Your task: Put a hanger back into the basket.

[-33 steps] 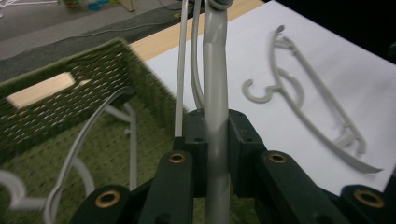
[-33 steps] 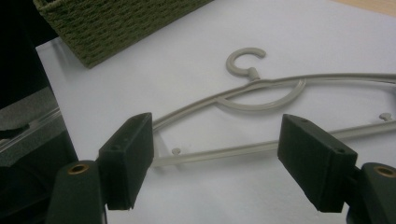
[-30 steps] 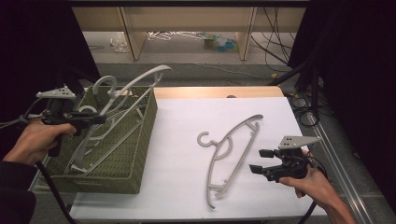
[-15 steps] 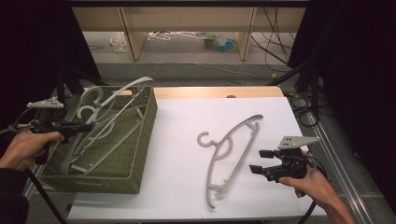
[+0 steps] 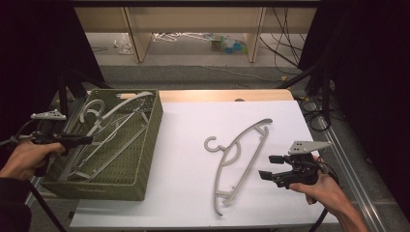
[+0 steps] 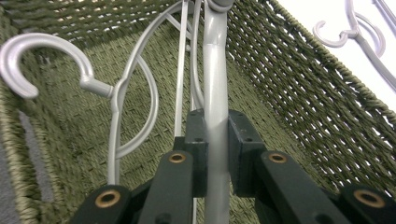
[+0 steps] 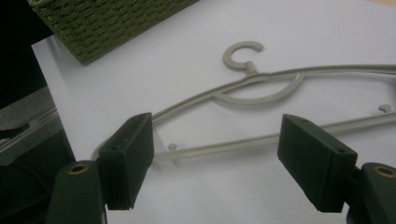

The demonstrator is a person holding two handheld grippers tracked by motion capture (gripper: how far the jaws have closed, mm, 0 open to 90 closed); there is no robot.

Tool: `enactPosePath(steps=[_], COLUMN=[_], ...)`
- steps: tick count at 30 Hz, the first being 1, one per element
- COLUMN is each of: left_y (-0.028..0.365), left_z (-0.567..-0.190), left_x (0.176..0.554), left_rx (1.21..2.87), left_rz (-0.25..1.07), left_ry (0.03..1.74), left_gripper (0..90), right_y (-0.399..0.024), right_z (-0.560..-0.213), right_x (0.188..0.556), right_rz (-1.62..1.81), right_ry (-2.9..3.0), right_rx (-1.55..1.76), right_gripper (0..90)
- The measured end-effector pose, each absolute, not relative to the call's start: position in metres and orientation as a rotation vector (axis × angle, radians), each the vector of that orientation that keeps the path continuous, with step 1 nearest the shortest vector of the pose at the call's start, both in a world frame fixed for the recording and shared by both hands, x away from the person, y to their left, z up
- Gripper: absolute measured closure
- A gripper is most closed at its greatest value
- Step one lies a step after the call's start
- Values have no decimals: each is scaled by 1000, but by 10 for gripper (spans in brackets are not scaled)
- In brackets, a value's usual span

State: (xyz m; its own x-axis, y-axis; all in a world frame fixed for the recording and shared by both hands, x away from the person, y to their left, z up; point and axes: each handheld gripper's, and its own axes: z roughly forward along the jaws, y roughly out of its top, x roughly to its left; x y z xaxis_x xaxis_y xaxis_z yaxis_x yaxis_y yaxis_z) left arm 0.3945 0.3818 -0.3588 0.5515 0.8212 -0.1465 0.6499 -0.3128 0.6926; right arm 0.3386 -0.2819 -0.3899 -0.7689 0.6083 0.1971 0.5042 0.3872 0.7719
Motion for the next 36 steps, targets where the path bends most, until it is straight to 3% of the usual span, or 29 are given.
enactPosePath(steps=[18,20,26,33,36], left_y=[378,383,387,390,386], left_z=[-399,-399,-412,-419,-415], left_x=[415,415,420,424,421], left_rx=[2048,2030,1997,2001,2050], left_rz=[198,224,469,485,515], left_ry=[1305,1341,1494,1577,1576], left_gripper=[784,776,740,693,629], right_y=[-284,-285,-283,-282,-280], right_z=[-394,-396,-398,-400,-401], right_x=[341,342,343,343,343], right_rz=[1325,1321,1318,1310,1324], right_ry=[2526,2520,2518,2519,2523], right_rx=[1036,997,999,1003,1048], right_gripper=[278,278,276,271,264])
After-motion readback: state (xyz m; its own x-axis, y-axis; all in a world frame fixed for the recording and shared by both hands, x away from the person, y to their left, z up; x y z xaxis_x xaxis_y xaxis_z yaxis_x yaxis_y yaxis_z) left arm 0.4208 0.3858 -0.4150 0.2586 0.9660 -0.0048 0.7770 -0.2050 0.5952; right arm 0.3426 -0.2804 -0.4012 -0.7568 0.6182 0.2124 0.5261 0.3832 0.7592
